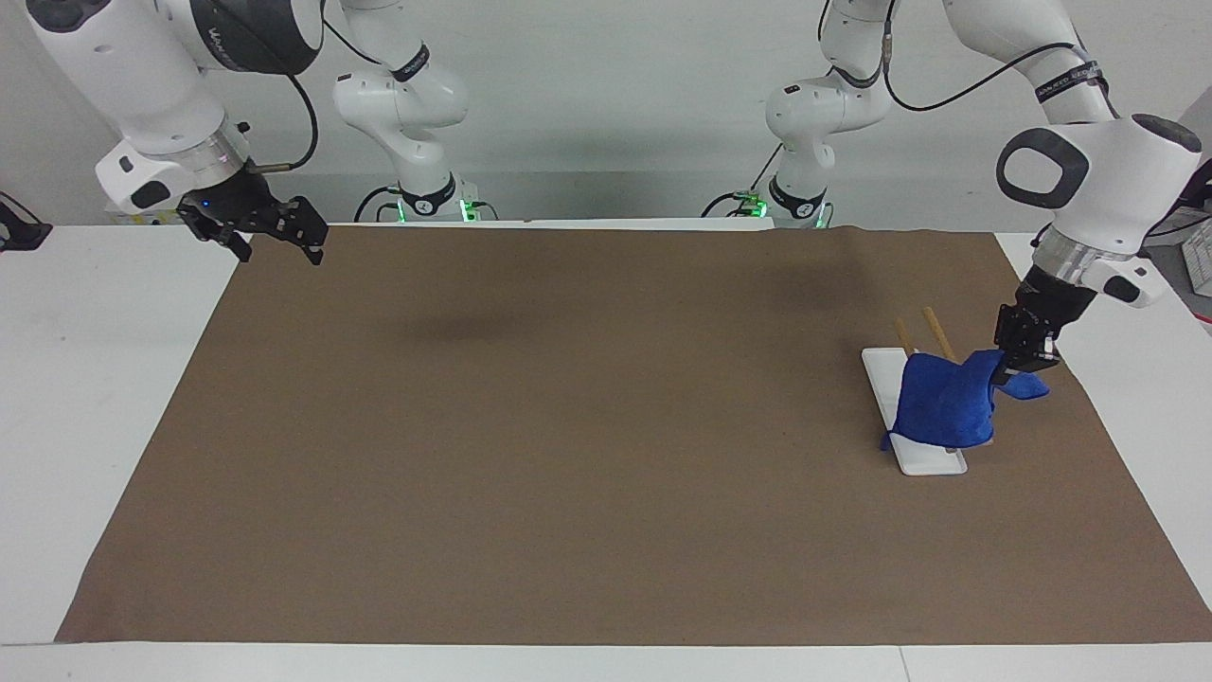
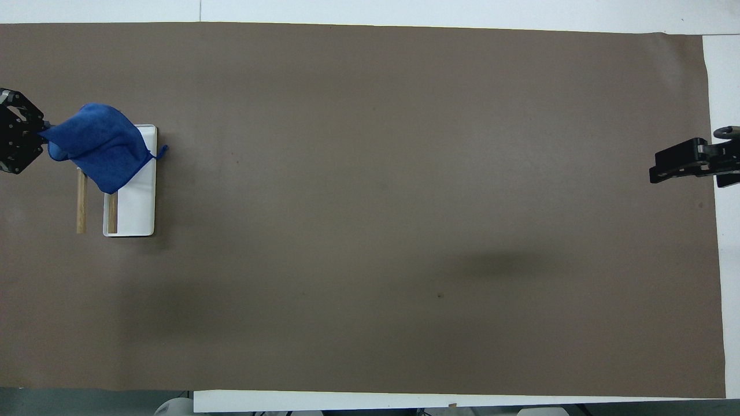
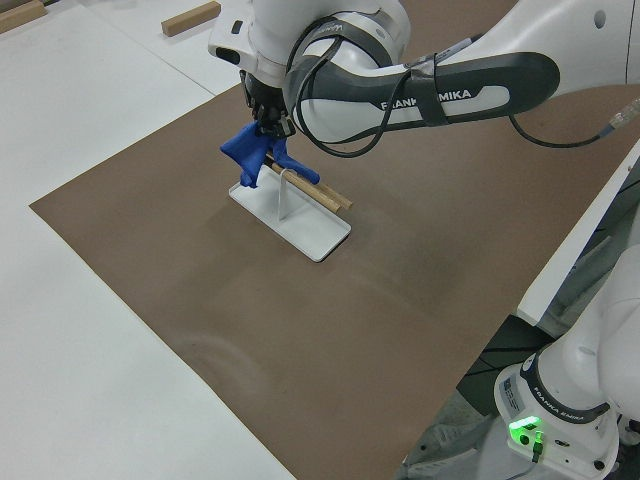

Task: Right arm passes towel to left arm to hang
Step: 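Drape the towel over the wooden rods with the left gripper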

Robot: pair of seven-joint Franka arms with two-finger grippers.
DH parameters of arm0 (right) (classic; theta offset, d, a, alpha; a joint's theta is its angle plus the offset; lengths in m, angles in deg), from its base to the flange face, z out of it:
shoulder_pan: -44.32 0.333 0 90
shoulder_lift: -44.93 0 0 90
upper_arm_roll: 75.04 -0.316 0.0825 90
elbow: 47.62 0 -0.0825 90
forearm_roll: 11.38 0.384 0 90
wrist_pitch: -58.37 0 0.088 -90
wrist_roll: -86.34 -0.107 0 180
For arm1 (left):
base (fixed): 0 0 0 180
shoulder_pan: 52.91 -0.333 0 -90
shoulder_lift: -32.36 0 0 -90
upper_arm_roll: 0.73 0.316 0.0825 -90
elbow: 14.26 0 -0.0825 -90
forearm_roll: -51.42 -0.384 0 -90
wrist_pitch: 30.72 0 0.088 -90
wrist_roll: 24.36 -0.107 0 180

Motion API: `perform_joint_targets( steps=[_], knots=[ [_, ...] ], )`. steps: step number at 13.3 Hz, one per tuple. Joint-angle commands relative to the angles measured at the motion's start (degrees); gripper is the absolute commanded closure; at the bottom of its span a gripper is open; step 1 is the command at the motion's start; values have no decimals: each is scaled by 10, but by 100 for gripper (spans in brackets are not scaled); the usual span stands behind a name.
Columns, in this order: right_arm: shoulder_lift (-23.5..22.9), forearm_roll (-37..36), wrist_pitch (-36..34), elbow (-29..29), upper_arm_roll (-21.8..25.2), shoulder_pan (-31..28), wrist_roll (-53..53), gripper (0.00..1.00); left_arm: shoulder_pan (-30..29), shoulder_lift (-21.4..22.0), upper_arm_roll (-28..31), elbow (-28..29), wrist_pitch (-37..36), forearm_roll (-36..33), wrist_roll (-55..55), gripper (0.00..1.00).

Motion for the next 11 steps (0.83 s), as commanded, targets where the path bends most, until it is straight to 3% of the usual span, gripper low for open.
perform_joint_targets(
  steps=[1, 5, 6, 7, 11],
  knots=[
    [0, -8, -4, 0, 0, -3, 12, 0, -2, 9, 4, 2, -18, -26, 3, 97],
    [0, -8, -4, 1, 0, -3, 12, 0, -25, 19, 4, 25, -20, -26, -48, 90],
    [0, -8, -4, 1, 0, -3, 12, 0, -25, 20, 5, 25, -27, -26, -47, 61],
    [0, -8, -4, 1, 0, -3, 12, 0, -25, 20, 5, 24, -34, -27, -47, 1],
    [-1, -8, -4, 0, 0, -3, 12, 0, -37, 20, 5, -1, -84, -79, -88, 0]
  ],
)
